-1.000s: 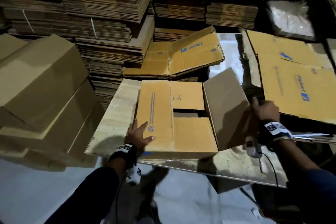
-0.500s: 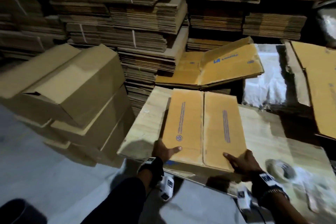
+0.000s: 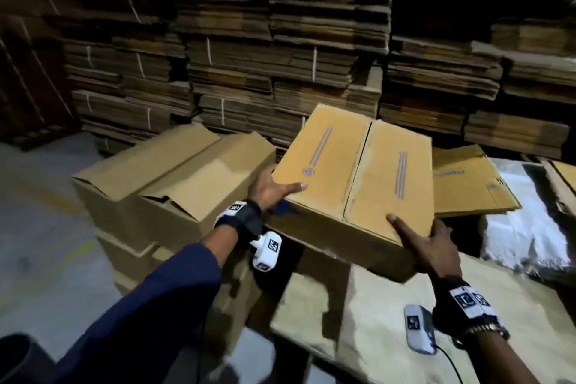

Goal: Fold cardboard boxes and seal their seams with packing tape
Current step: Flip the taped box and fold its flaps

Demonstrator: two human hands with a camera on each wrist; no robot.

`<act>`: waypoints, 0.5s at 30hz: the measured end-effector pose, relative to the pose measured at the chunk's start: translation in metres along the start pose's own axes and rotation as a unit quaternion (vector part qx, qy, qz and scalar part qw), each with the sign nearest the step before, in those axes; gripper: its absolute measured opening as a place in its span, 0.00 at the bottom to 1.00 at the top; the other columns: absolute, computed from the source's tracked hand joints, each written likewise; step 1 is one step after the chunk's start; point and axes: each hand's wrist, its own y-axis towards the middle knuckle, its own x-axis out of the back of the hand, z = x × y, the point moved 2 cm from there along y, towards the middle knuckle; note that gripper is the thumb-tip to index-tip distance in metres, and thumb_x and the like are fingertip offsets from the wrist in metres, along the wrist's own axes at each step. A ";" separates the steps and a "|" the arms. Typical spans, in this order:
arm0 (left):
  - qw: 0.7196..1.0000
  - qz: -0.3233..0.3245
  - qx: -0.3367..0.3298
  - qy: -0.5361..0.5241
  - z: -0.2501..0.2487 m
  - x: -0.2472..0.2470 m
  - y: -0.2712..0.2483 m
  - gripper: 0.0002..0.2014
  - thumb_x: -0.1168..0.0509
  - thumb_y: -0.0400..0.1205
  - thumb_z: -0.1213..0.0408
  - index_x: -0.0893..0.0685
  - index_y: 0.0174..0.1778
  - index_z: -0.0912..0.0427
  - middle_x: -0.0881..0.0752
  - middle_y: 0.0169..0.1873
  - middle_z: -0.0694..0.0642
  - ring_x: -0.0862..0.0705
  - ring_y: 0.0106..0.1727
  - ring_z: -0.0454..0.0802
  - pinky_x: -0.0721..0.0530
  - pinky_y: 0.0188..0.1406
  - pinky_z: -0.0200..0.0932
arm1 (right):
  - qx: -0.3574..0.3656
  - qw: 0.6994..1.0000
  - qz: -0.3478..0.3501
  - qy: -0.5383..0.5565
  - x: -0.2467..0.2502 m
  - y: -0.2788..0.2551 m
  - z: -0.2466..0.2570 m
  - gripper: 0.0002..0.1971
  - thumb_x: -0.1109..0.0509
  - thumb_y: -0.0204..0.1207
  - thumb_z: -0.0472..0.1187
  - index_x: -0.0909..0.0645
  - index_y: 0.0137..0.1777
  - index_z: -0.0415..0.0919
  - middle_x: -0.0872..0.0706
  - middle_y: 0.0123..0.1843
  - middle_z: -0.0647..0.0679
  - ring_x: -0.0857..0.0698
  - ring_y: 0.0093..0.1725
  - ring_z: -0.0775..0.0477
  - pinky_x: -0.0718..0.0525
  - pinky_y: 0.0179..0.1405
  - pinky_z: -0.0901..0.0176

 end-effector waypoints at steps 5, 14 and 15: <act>0.995 -0.036 -0.084 0.040 -0.027 0.184 0.053 0.40 0.13 0.60 0.36 0.14 0.66 0.50 0.08 0.55 0.47 0.10 0.55 0.47 0.12 0.54 0.47 | 0.033 0.997 -0.053 0.047 -0.107 -0.024 0.140 0.42 0.24 0.63 0.81 0.23 0.67 0.53 0.12 0.62 0.48 0.13 0.61 0.38 0.15 0.59 0.43; 0.988 -0.053 -0.119 0.084 -0.016 0.452 0.146 0.38 0.13 0.63 0.39 0.13 0.67 0.53 0.08 0.56 0.51 0.10 0.56 0.50 0.14 0.54 0.49 | 0.070 0.993 -0.023 0.091 -0.305 -0.041 0.324 0.57 0.30 0.57 0.88 0.39 0.81 0.57 0.12 0.67 0.50 0.12 0.62 0.39 0.14 0.64 0.42; 0.989 -0.051 -0.116 0.081 -0.009 0.471 0.156 0.35 0.12 0.67 0.44 0.13 0.67 0.53 0.09 0.58 0.52 0.11 0.58 0.51 0.15 0.56 0.49 | 0.080 0.994 -0.017 0.079 -0.325 -0.042 0.338 0.59 0.32 0.56 0.89 0.45 0.83 0.60 0.12 0.68 0.49 0.11 0.62 0.37 0.14 0.65 0.39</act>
